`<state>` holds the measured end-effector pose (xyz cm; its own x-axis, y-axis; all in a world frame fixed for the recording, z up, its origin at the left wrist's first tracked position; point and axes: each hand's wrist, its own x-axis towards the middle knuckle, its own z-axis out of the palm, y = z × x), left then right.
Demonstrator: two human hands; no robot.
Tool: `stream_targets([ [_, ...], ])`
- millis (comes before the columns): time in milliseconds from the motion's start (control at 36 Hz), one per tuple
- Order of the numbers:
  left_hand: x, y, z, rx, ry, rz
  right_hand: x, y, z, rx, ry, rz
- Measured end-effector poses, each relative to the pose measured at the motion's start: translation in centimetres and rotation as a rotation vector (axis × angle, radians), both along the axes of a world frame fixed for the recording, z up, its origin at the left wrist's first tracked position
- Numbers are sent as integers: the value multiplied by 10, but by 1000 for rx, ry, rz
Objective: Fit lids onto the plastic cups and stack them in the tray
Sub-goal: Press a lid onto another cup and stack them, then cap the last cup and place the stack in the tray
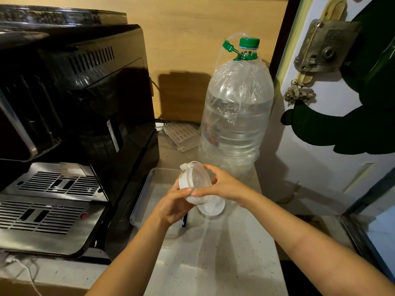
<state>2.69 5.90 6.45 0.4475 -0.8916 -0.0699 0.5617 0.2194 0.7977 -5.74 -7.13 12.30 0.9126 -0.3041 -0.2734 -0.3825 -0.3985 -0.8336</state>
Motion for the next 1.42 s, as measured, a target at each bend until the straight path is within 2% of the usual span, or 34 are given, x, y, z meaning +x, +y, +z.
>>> stream_targets([
  [611,-2,2,-7,55,40,1,-2,11,3,-270,87,42],
  [917,0,3,-6,117,8,111,9,5,1,-251,144,66],
  [1194,12,11,0,150,77,180,18,-36,-31,-127,207,-147],
  [1306,16,14,1,152,116,203,24,-38,-62,-82,311,-227],
  [1417,18,17,2,159,125,213,32,-33,-87,-159,399,-256],
])
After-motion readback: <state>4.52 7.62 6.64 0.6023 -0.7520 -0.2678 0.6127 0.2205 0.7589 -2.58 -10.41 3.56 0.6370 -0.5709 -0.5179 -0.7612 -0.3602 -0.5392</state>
